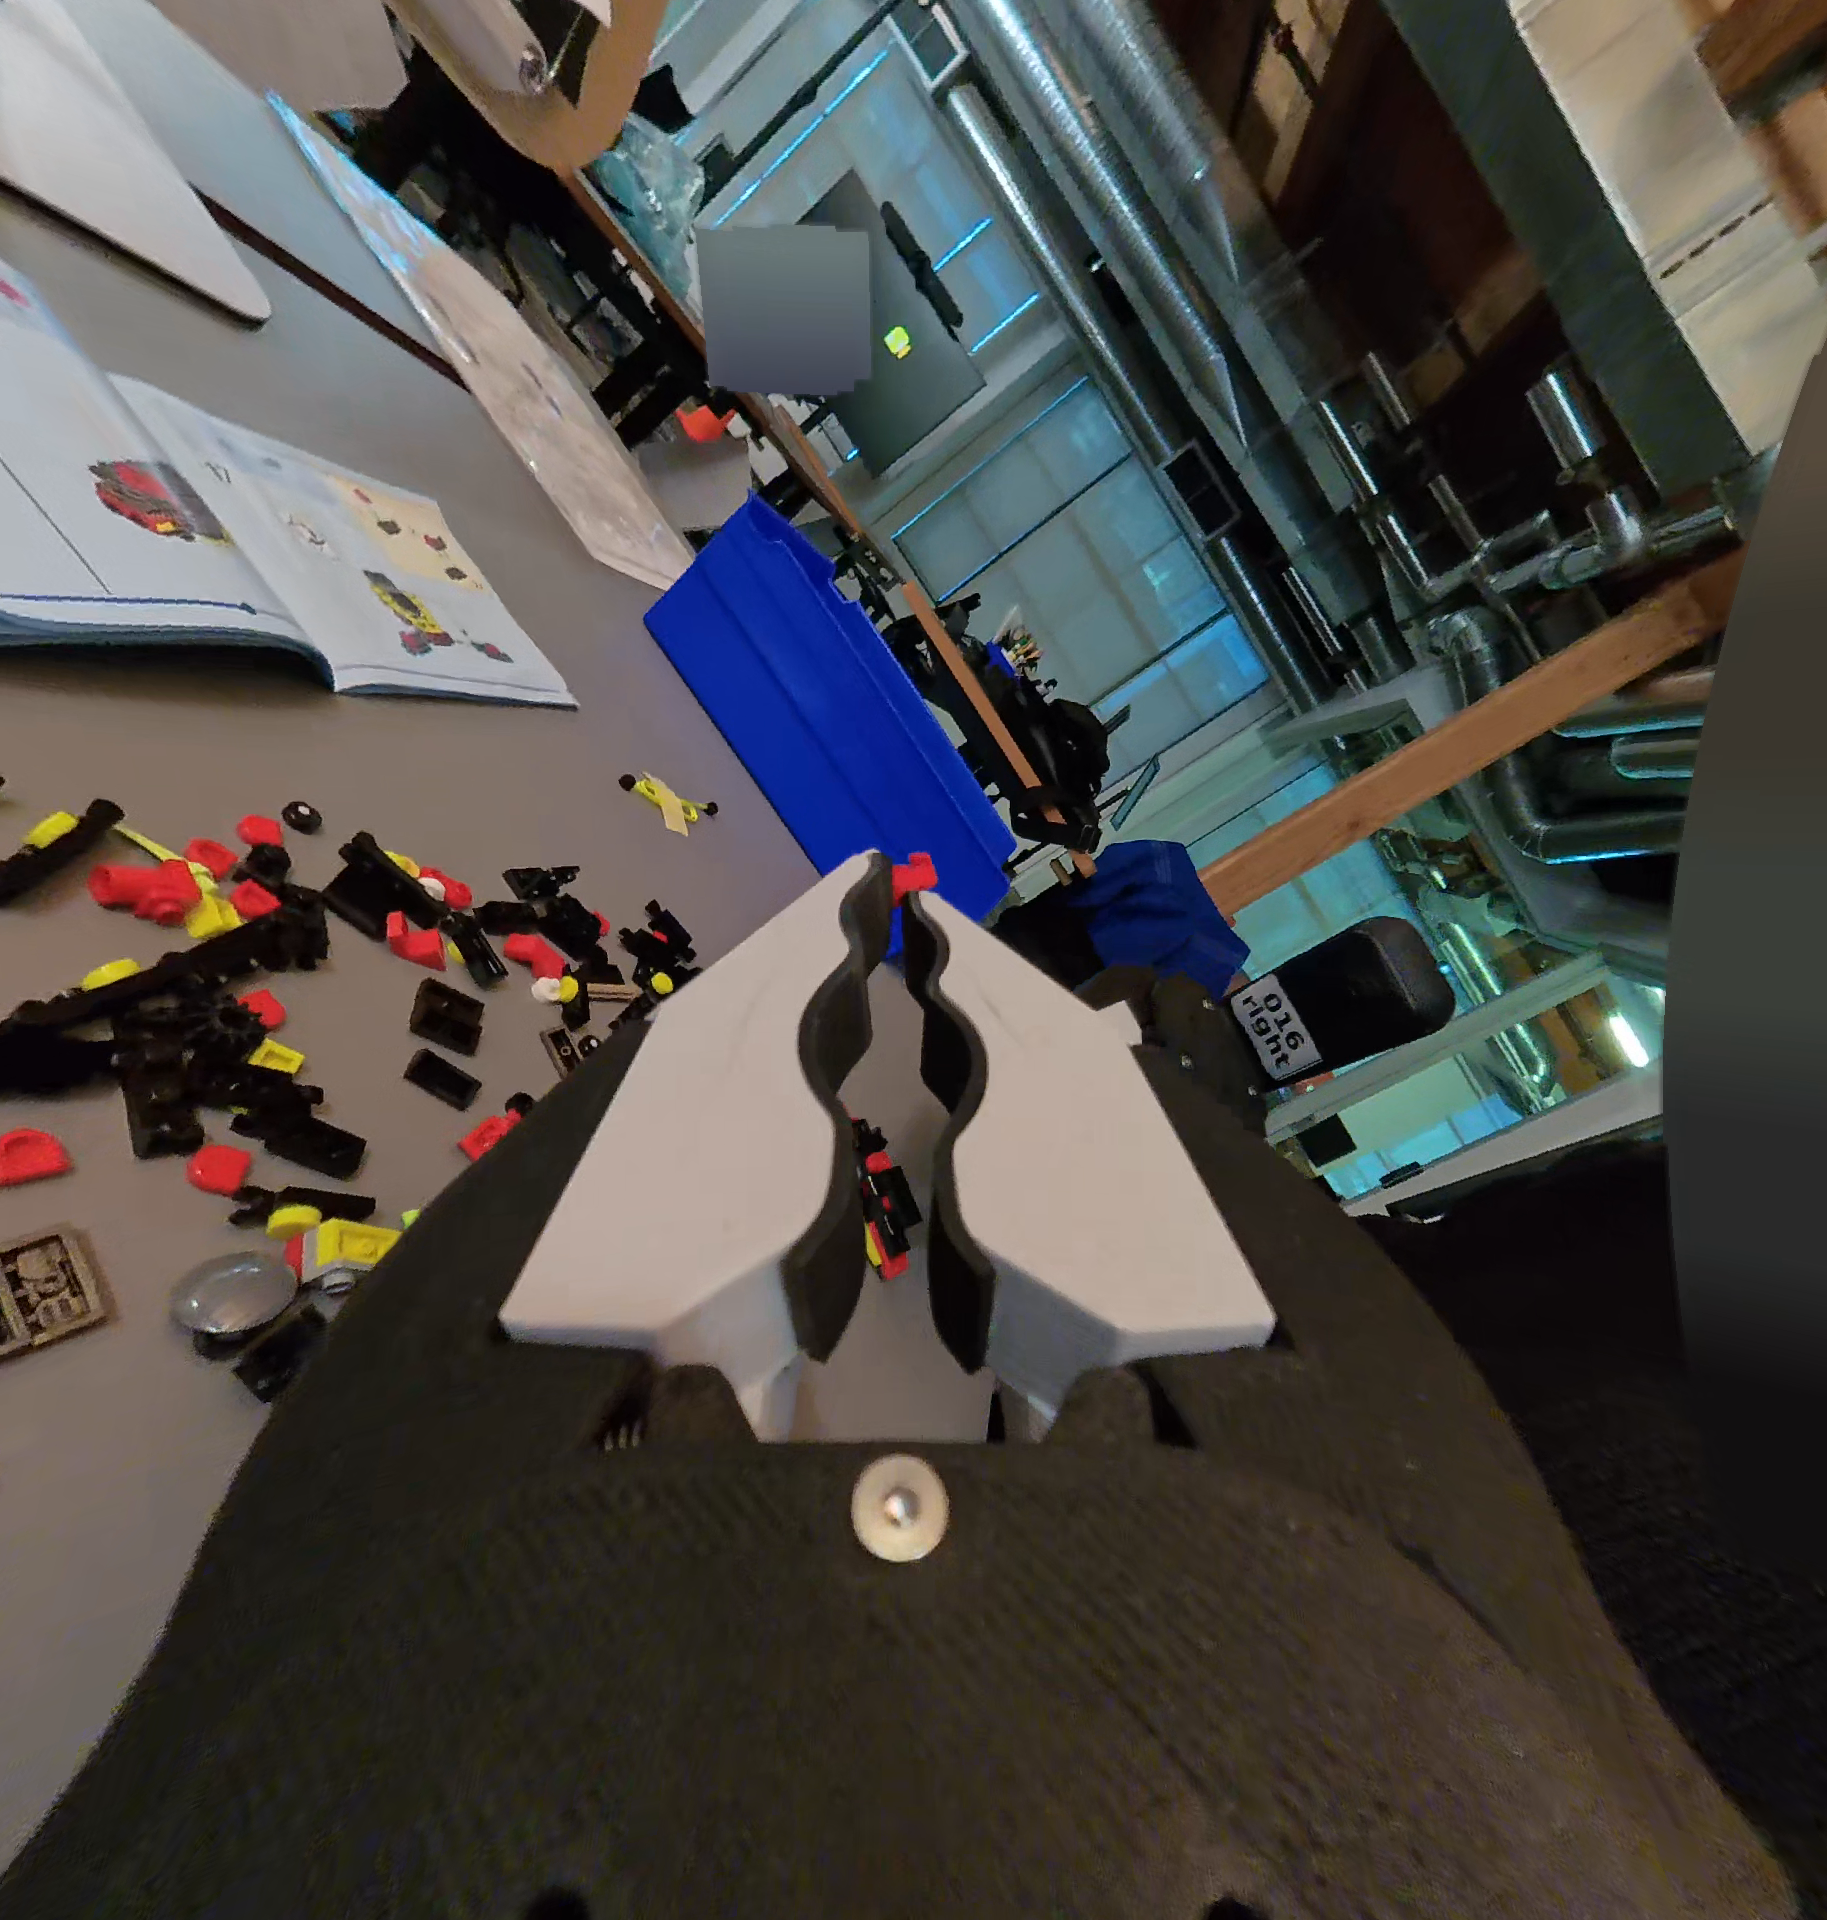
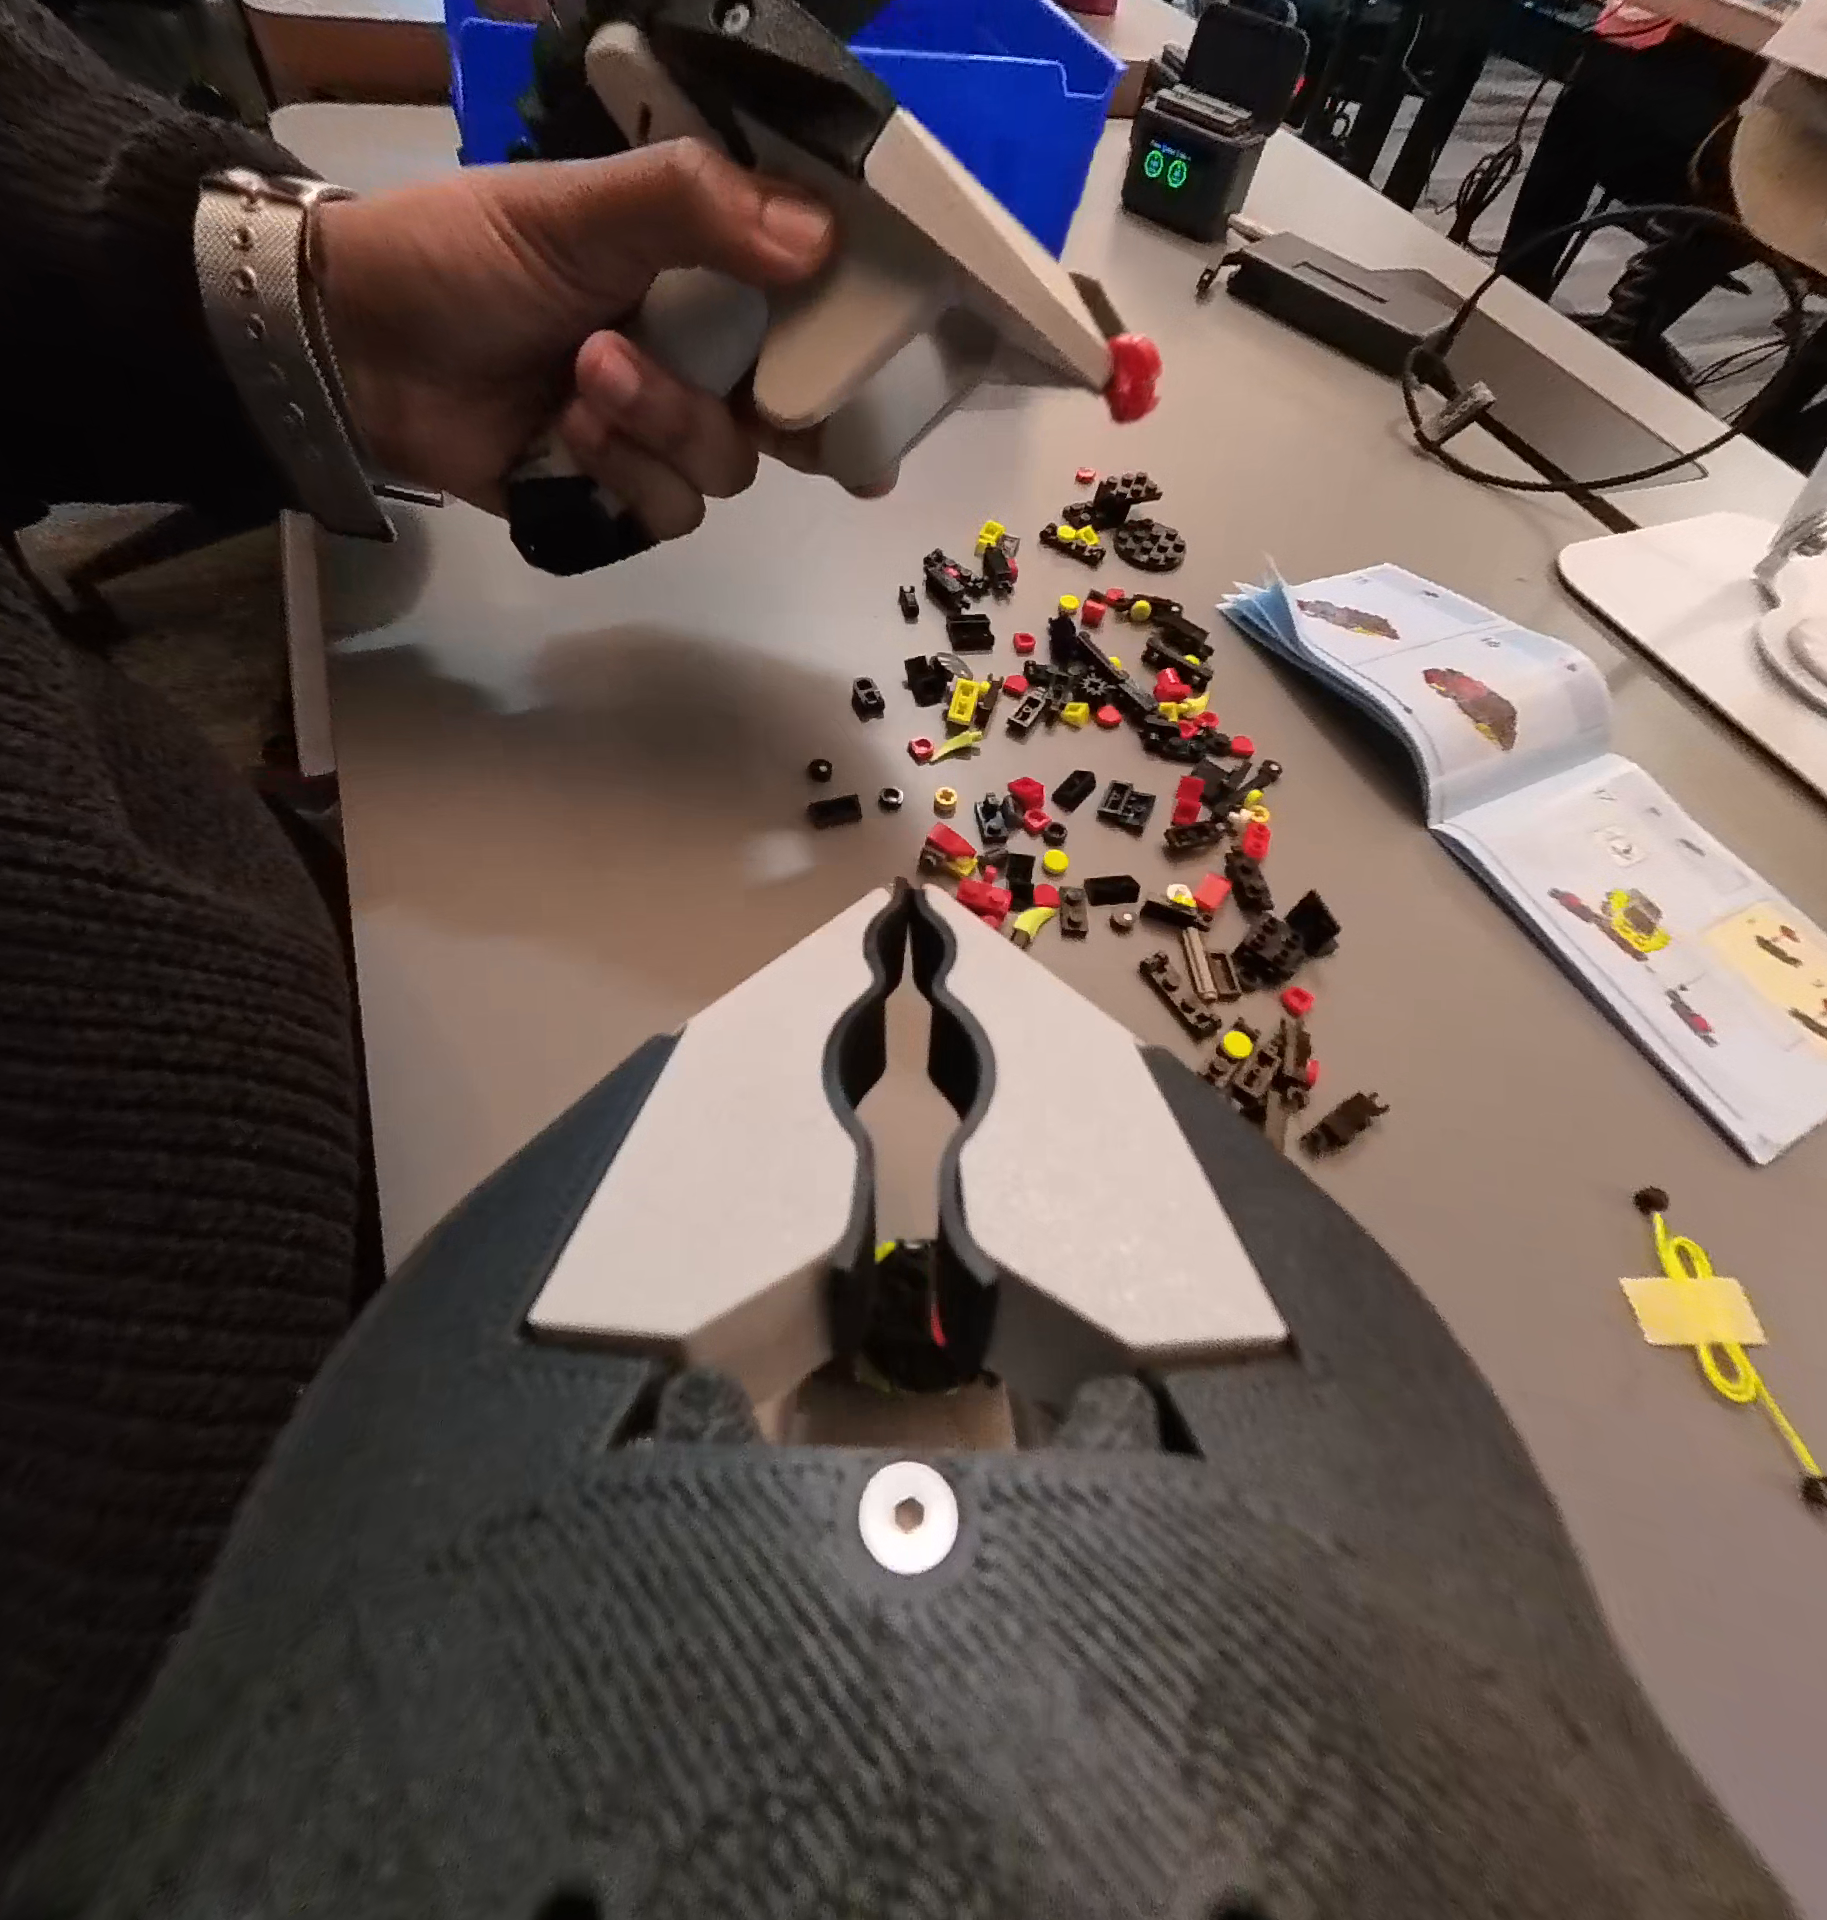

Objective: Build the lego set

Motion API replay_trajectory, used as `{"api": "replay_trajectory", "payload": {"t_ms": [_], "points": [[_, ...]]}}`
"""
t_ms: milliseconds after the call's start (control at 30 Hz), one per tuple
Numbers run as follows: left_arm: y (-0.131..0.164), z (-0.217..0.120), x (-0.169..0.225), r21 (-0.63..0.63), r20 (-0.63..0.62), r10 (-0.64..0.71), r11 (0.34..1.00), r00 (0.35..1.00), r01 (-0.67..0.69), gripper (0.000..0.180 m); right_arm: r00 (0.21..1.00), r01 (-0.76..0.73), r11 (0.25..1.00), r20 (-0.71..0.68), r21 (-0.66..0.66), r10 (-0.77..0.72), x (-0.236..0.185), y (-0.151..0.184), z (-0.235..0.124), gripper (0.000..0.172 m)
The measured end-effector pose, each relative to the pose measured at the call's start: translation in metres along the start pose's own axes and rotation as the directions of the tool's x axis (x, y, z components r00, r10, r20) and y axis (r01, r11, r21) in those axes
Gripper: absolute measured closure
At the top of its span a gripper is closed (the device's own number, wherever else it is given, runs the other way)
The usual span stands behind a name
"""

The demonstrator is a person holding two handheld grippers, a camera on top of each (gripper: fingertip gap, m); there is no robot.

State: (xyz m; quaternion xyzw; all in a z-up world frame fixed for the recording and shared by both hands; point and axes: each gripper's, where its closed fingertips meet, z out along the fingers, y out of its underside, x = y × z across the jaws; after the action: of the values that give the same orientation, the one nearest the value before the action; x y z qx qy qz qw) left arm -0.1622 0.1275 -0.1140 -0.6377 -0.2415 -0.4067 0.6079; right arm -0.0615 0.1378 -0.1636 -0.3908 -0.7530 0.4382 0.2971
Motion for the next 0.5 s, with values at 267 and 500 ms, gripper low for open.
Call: {"api": "replay_trajectory", "payload": {"t_ms": [267,500], "points": [[-0.018,-0.011,0.002,0.043,-0.055,-0.001,0.999,0.998,0.004,0.180,0.994,-0.081,0.996,0.070,0.028,0.079,-0.009,-0.005,0.008,0.172],[-0.025,-0.030,0.010,0.061,-0.007,0.101,0.993,0.995,-0.101,0.180,0.994,-0.069,0.996,0.085,0.061,0.064,-0.018,-0.011,-0.001,0.172]]}}
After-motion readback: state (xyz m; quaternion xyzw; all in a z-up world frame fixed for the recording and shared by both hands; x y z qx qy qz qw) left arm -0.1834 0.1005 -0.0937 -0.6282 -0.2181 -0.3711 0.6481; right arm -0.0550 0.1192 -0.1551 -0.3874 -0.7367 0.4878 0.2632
